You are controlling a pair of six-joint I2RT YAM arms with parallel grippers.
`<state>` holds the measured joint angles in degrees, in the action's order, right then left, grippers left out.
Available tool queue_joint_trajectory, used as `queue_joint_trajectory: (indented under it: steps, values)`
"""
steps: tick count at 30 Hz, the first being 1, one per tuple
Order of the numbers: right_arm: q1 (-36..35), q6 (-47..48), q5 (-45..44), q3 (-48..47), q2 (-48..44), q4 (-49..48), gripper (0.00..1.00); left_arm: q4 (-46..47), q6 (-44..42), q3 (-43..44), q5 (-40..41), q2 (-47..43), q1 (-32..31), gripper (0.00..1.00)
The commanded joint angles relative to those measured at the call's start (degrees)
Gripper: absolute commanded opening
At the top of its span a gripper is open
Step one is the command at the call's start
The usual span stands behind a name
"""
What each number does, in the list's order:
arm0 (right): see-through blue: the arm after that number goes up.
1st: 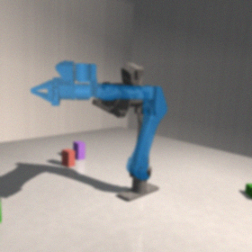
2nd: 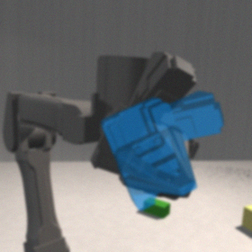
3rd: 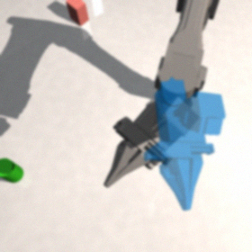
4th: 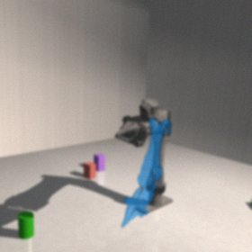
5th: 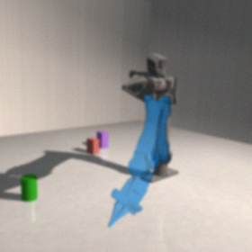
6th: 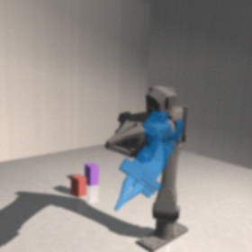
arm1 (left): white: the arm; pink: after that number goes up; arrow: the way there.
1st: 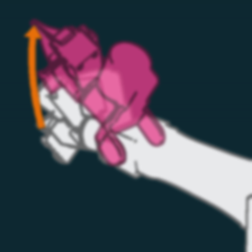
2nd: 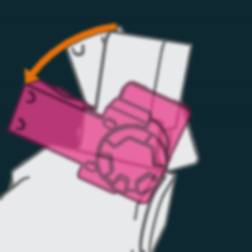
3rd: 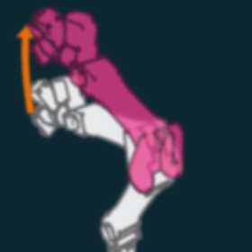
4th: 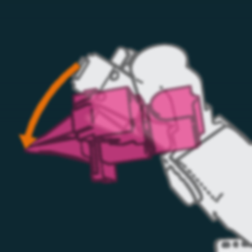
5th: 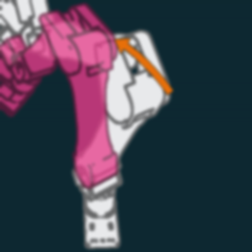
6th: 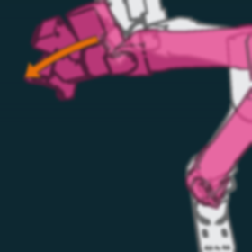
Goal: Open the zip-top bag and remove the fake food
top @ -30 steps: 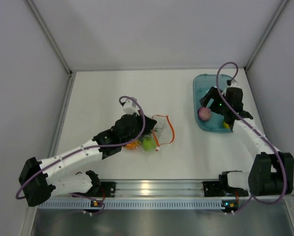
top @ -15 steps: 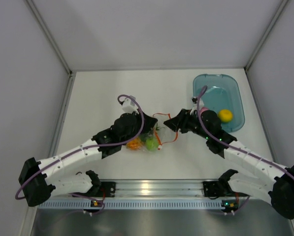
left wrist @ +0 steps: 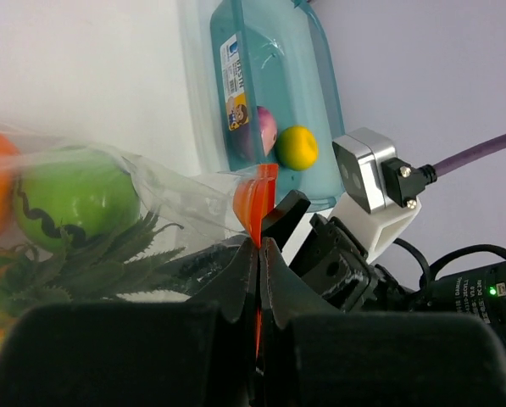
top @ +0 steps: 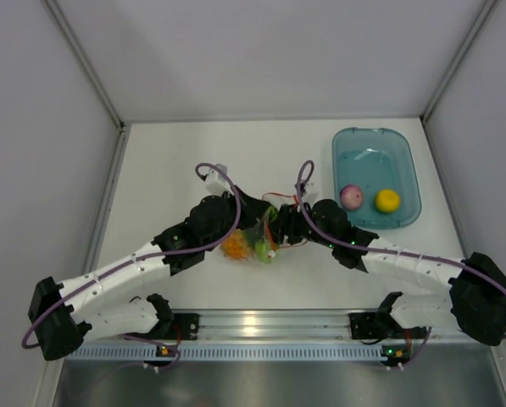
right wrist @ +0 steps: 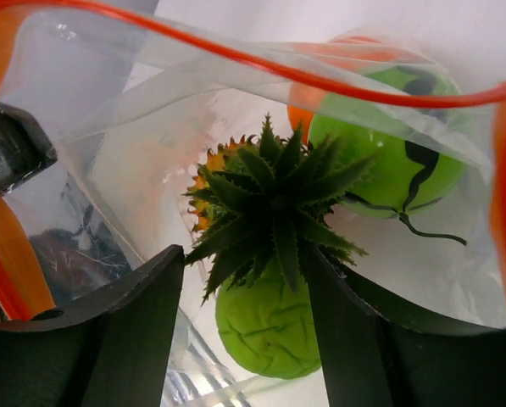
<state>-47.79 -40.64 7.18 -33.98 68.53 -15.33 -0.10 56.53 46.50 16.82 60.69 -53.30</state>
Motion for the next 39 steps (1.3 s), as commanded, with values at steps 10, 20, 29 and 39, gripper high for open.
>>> queue_joint_trajectory:
  steps: [10,20,29,39]
  values:
    - [-2.8,6.5,10.8,0.5,7.1,-7.3,0.71,6.5,2.3,-0.2,1.0,1.8,-0.5,0.0]
    - [-5.6,2.1,0.3,-1.4,14.6,-7.0,0.75,9.4,6.5,-5.7,10.4,0.4,-4.4,0.0]
    - [-6.7,-5.8,-11.8,-1.9,17.0,-6.8,0.69,9.9,10.3,-10.5,20.9,-1.4,-11.2,0.0]
    - [-6.9,-11.5,-2.3,3.7,17.4,-30.5,0.58,10.0,10.0,-10.5,24.6,-1.1,-14.5,0.0]
